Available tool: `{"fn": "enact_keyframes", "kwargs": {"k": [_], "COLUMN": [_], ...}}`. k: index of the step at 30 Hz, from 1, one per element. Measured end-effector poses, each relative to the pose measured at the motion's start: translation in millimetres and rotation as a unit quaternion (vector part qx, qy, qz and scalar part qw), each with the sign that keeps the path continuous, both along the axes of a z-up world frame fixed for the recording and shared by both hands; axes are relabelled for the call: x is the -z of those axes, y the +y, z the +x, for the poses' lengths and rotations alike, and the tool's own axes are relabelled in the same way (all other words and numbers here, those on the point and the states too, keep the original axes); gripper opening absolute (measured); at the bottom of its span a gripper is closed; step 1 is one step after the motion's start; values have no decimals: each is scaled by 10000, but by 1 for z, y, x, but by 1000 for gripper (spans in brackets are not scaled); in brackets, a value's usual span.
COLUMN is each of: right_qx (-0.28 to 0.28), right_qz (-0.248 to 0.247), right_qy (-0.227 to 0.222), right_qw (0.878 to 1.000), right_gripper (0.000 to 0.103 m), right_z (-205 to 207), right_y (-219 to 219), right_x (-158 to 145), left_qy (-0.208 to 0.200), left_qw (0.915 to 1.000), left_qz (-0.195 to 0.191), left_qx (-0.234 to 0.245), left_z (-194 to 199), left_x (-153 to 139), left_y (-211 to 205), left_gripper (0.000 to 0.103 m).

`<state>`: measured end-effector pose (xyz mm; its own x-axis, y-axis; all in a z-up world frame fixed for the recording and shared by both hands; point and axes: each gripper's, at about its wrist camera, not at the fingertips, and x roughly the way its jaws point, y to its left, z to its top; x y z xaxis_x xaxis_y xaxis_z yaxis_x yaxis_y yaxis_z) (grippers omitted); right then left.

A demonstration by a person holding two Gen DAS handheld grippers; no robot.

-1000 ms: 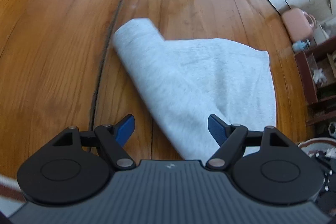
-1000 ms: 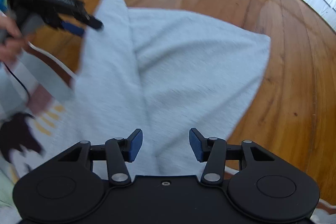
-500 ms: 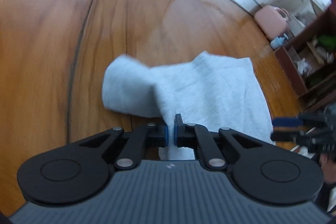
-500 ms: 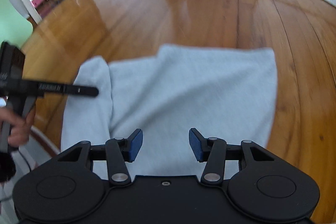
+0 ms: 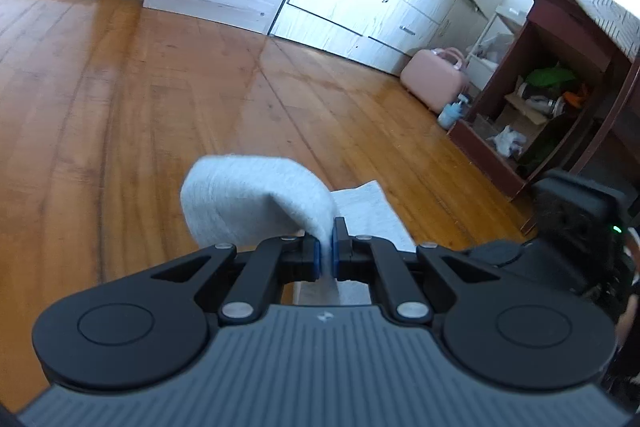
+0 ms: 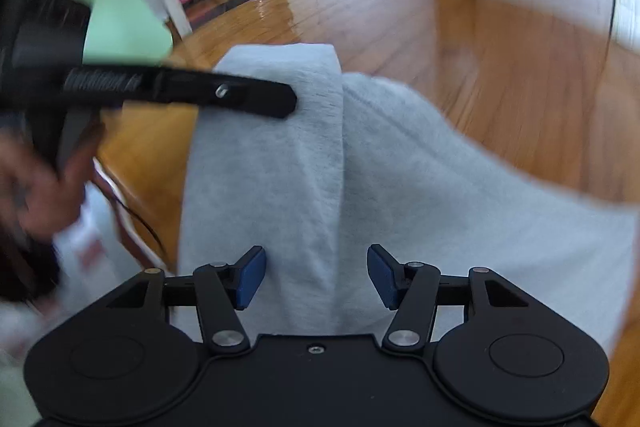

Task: Fold clothes

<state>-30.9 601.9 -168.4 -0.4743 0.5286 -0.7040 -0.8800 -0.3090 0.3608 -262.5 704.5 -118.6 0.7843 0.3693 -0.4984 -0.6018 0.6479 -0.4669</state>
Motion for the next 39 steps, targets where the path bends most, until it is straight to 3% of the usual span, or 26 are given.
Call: {"fn": "enact_keyframes", "kwargs": {"k": [2, 3, 4, 5, 7, 10, 12, 13, 16, 18, 19, 20, 23, 28, 31, 33, 35, 39], "right_qx": [89, 160, 292, 451, 861, 1607, 2072, 2227, 2323, 2371, 2427, 2489, 2658, 2701, 2894, 2654, 2343, 1477], "right_qz": [73, 251, 459, 625, 652, -74, -585, -653, -494, -434, -461, -491, -538, -594, -759, -690, -130, 827], "right_qy": [313, 225, 62, -137, -701, -1698, -2103, -2065, -1672, -1295, -981, -667, -98, -69, -551, -902, -1453, -2550], "right_qw": [9994, 9993, 9985, 9969, 9917, 9723, 9536, 9505, 9569, 9618, 9640, 9650, 9625, 9610, 9526, 9574, 9612, 9520], "right_gripper": [5, 5, 4, 4, 5, 6, 6, 6, 7, 13, 21, 35, 41, 43, 57, 52, 8, 8], "right_z": [10, 13, 18, 23, 38, 67, 84, 89, 97, 107, 113, 119, 129, 137, 130, 107, 70, -12], "right_y": [0, -4, -10, -15, -21, -15, -14, -17, -23, -20, -16, -14, -2, 32, 52, 55, 42, 5], "right_x": [0, -5, -9, -13, -9, 23, 44, 48, 43, 41, 40, 40, 44, 49, 54, 55, 49, 40], "left_qy": [-146, -206, -245, -279, -332, -156, 168, 295, 517, 547, 535, 509, 506, 521, 461, 427, 364, 127], "left_qw": [9999, 9997, 9996, 9995, 9988, 9984, 9987, 9984, 9960, 9936, 9922, 9906, 9837, 9798, 9796, 9797, 9803, 9800], "left_qz": [-60, -59, -16, 29, 177, 247, -60, -210, -614, -922, -1074, -1226, -1698, -1900, -1918, -1890, -1816, -1816], "left_qx": [-50, -82, -120, -158, -314, -487, -469, -442, -395, -358, -346, -323, -316, -343, -393, -516, -678, -803], "left_z": [6, 9, 11, 14, 20, 23, 27, 29, 29, 29, 30, 32, 41, 44, 41, 35, 24, 7], "left_x": [1, 0, -4, -7, -11, 0, 18, 28, 54, 70, 77, 84, 101, 107, 106, 106, 107, 105], "left_y": [4, 5, 6, 6, 4, 0, 3, 4, 6, 11, 14, 19, 35, 44, 44, 43, 42, 40], "left_gripper": [5, 7, 16, 38, 72, 74, 74, 74, 74, 74, 74, 74, 74, 74, 74, 74, 74, 74]}}
